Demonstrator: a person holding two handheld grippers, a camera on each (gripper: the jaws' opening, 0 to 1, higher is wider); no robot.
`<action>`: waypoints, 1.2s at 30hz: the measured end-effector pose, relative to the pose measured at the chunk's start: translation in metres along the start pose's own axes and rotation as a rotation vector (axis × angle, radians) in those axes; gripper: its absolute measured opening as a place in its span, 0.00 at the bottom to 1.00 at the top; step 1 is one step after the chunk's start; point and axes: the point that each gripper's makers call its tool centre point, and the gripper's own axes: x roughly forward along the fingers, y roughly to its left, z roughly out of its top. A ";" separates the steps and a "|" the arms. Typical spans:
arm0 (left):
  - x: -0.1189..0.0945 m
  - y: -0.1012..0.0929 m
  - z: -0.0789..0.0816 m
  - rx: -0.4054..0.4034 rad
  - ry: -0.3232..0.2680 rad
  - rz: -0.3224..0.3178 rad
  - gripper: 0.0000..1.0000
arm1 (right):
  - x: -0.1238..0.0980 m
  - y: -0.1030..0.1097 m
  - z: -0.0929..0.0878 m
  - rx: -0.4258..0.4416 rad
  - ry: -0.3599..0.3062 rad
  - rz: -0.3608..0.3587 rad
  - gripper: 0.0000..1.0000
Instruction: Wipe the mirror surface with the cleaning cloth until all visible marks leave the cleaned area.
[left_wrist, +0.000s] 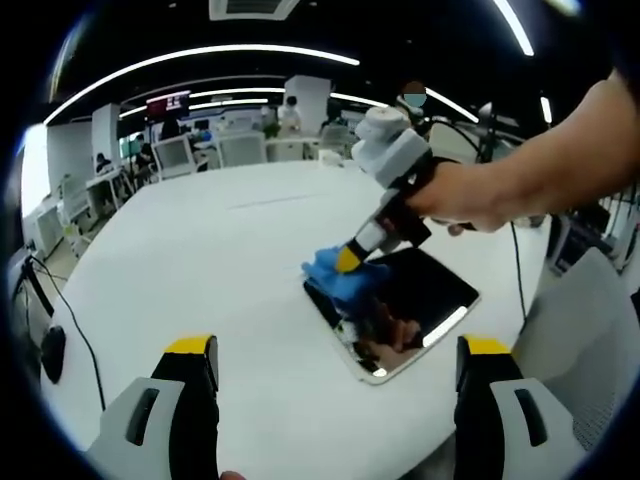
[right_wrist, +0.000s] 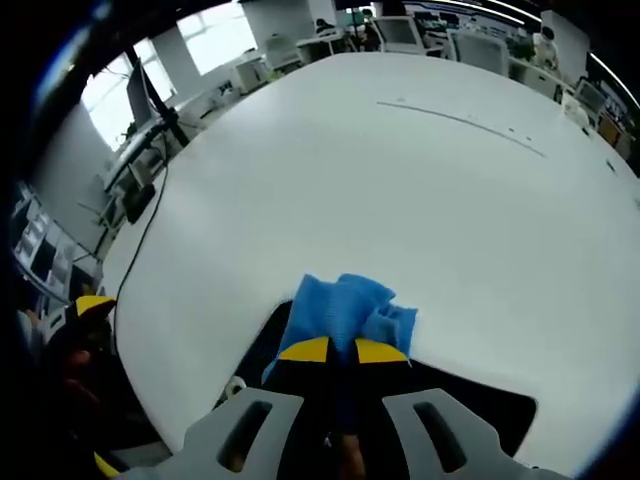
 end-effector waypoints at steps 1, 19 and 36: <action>0.000 0.000 0.000 -0.001 0.000 0.000 0.99 | 0.000 -0.001 0.000 0.000 0.000 0.000 0.02; 0.001 0.003 0.007 -0.009 -0.020 0.010 0.99 | -0.005 -0.015 -0.008 0.022 0.009 -0.029 0.02; 0.000 0.001 0.013 -0.004 -0.032 0.011 0.99 | -0.009 -0.017 -0.015 0.045 0.013 -0.051 0.02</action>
